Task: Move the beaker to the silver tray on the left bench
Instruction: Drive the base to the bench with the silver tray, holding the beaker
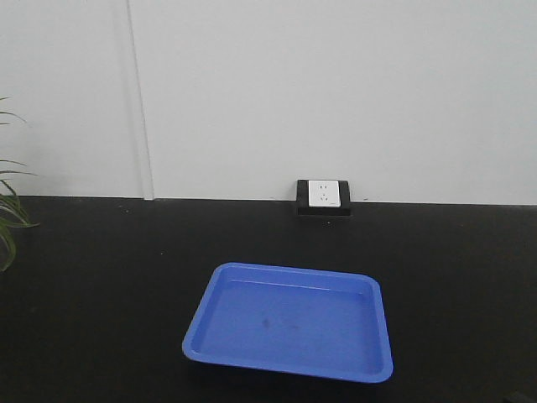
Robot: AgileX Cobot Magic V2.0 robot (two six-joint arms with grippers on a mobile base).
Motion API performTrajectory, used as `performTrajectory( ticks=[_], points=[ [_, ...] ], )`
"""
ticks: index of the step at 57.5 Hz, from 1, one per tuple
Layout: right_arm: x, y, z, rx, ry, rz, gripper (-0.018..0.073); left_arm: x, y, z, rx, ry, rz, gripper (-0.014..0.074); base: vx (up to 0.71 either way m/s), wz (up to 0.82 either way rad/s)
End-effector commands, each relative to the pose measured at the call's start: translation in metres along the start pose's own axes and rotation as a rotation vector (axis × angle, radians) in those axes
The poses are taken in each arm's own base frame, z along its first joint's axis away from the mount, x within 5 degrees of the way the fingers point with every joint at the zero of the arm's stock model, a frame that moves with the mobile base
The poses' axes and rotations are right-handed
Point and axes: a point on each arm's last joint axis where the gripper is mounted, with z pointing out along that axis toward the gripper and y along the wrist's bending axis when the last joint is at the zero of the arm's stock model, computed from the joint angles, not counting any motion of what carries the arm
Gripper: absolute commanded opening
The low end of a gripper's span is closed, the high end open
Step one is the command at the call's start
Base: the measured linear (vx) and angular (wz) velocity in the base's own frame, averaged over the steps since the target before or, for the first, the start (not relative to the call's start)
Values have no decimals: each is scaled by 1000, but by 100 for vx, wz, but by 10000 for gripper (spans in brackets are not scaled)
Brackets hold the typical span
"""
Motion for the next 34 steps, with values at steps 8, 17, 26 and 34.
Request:
performTrajectory(
  ticks=[8,17,26,34],
  points=[
    [-15,1,-5,-10,-104,-22,-8,1,-1,2,8,-66,-2,1,-28,11],
    [-15,1,-5,-10,-104,-22,-8,1,-1,2,8,-66,-2,1,-30,12],
    [-15,1,-5,-10,-104,-22,-8,1,-1,2,8,-66,-2,1,-33,13],
    [-15,1,-5,-10,-104,-22,-8,1,-1,2,8,-66,-2,1,-35,17]
  ],
)
